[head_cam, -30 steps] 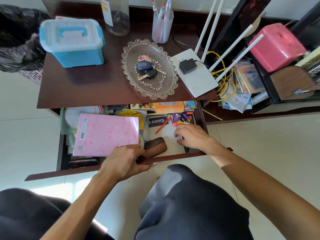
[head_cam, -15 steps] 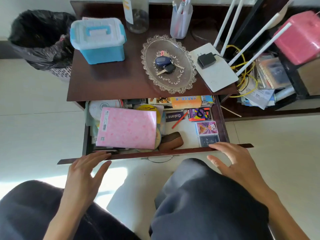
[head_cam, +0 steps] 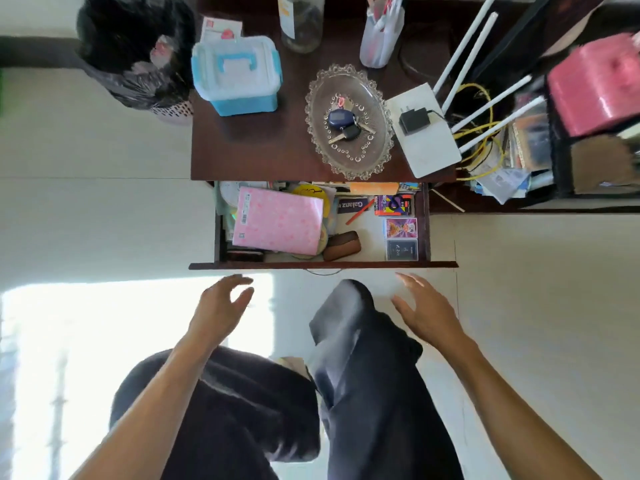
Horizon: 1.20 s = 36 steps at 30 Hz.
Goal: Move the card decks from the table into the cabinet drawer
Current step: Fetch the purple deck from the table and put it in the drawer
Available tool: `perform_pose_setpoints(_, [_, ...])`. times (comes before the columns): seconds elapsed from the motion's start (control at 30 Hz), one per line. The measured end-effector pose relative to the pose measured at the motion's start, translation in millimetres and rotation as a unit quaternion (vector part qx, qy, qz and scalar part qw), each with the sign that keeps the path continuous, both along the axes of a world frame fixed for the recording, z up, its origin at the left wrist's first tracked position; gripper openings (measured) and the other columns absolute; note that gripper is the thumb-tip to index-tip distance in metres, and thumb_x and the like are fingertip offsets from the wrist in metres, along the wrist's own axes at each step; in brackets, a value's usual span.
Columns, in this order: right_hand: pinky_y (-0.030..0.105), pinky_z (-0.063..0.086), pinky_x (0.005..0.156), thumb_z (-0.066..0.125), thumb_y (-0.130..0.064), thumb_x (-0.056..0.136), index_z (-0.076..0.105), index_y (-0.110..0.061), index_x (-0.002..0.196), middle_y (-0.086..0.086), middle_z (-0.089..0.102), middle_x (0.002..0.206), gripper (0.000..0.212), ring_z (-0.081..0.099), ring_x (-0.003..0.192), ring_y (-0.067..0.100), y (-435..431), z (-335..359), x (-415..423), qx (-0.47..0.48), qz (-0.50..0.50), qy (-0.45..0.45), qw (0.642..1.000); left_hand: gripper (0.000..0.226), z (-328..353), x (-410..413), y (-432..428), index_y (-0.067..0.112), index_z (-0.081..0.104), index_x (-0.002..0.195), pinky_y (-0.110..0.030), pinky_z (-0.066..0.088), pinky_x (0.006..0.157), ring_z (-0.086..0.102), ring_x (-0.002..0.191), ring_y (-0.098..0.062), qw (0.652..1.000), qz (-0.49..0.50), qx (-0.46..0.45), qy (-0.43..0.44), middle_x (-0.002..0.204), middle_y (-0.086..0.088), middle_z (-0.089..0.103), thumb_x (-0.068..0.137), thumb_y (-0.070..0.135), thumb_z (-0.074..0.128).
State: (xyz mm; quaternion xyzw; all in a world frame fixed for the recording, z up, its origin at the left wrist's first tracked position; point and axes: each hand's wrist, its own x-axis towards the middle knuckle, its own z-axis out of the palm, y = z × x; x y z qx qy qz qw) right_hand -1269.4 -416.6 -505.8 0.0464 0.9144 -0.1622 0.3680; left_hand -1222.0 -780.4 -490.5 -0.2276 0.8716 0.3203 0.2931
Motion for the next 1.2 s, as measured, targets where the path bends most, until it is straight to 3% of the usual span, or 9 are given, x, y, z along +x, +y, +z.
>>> perform_pose_setpoints(0.17, [0.035, 0.053, 0.095, 0.056, -0.039, 0.102, 0.063, -0.021, 0.132, 0.005, 0.067, 0.131, 0.036, 0.067, 0.111, 0.025, 1, 164, 45, -0.071, -0.099, -0.123, 0.985, 0.017, 154, 61, -15, 0.036, 0.07, 0.101, -0.029, 0.056, 0.075, 0.072, 0.087, -0.018, 0.981, 0.12, 0.108, -0.107, 0.103, 0.002, 0.076, 0.09, 0.028, 0.059])
perform_pose_setpoints(0.23, [0.034, 0.053, 0.094, 0.058, -0.038, 0.1, 0.069, -0.023, 0.12, 0.002, 0.072, 0.123, 0.028, 0.069, 0.105, 0.022, 5, 227, 61, -0.077, -0.1, -0.145, 0.981, 0.02, 213, 100, -19, 0.033, 0.07, 0.089, -0.032, 0.055, 0.066, 0.071, 0.077, -0.026, 0.968, 0.178, 0.132, -0.118, 0.086, -0.002, 0.075, 0.09, 0.015, 0.059])
perform_pose_setpoints(0.33, [0.038, 0.056, 0.093, 0.062, -0.036, 0.097, 0.075, -0.029, 0.108, -0.002, 0.077, 0.107, 0.018, 0.073, 0.094, 0.017, 7, 332, 85, -0.061, -0.093, -0.154, 0.982, 0.018, 316, 167, -24, 0.019, 0.072, 0.092, -0.019, 0.047, 0.052, 0.064, 0.072, -0.027, 0.943, 0.26, 0.146, -0.15, 0.079, -0.006, 0.071, 0.094, 0.009, 0.056])
perform_pose_setpoints(0.5, [0.04, 0.058, 0.09, 0.063, -0.036, 0.096, 0.074, -0.031, 0.1, 0.0, 0.077, 0.093, 0.013, 0.075, 0.08, 0.017, 13, 447, 103, -0.054, -0.057, -0.155, 0.985, 0.022, 437, 260, -19, 0.005, 0.067, 0.112, -0.028, 0.045, 0.063, 0.062, 0.072, -0.025, 0.91, 0.343, 0.148, -0.179, 0.087, -0.015, 0.07, 0.096, 0.015, 0.057])
perform_pose_setpoints(0.7, [0.032, 0.056, 0.076, 0.062, -0.033, 0.098, 0.072, -0.025, 0.107, 0.0, 0.076, 0.092, 0.016, 0.074, 0.079, 0.018, 27, 494, 82, -0.025, 0.028, -0.139, 0.99, 0.022, 509, 315, 15, 0.001, 0.065, 0.113, -0.03, 0.044, 0.063, 0.059, 0.073, -0.027, 0.855, 0.482, 0.163, -0.102, 0.09, -0.02, 0.067, 0.097, 0.011, 0.053])
perform_pose_setpoints(0.83, [0.025, 0.047, 0.057, 0.064, -0.019, 0.099, 0.07, -0.004, 0.112, 0.011, 0.071, 0.079, 0.022, 0.065, 0.063, 0.027, 10, 485, 46, 0.011, 0.085, -0.149, 0.985, 0.018, 528, 348, 54, 0.004, 0.066, 0.109, -0.028, 0.047, 0.061, 0.06, 0.066, -0.022, 0.792, 0.586, 0.169, -0.034, 0.082, -0.013, 0.068, 0.097, 0.012, 0.055])
perform_pose_setpoints(0.93, [0.015, 0.037, 0.035, 0.06, -0.005, 0.099, 0.064, 0.013, 0.113, 0.017, 0.058, 0.066, 0.023, 0.049, 0.051, 0.023, -28, 479, 17, 0.01, 0.221, -0.154, 0.963, 0.016, 529, 379, 93, 0.014, 0.068, 0.104, -0.028, 0.045, 0.06, 0.062, 0.064, -0.017, 0.728, 0.668, 0.154, -0.001, 0.081, -0.008, 0.07, 0.097, 0.019, 0.055])
perform_pose_setpoints(1.03, [0.02, 0.045, 0.042, 0.058, -0.011, 0.102, 0.066, 0.009, 0.111, 0.019, 0.064, 0.078, 0.024, 0.058, 0.057, 0.026, -92, 481, 6, 0.014, 0.304, -0.157, 0.939, 0.017, 519, 415, 153, 0.015, 0.067, 0.105, -0.025, 0.047, 0.059, 0.061, 0.065, -0.016, 0.642, 0.754, 0.136, 0.013, 0.082, -0.006, 0.069, 0.097, 0.02, 0.053])
perform_pose_setpoints(1.2, [0.026, 0.043, 0.052, 0.057, -0.013, 0.101, 0.068, -0.001, 0.109, 0.015, 0.068, 0.079, 0.018, 0.06, 0.066, 0.026, -161, 485, 50, 0.015, 0.478, -0.147, 0.866, 0.022, 496, 462, 303, 0.005, 0.061, 0.114, -0.025, 0.039, 0.052, 0.054, 0.06, -0.017, 0.455, 0.873, 0.175, -0.015, 0.079, -0.01, 0.062, 0.099, 0.016, 0.048])
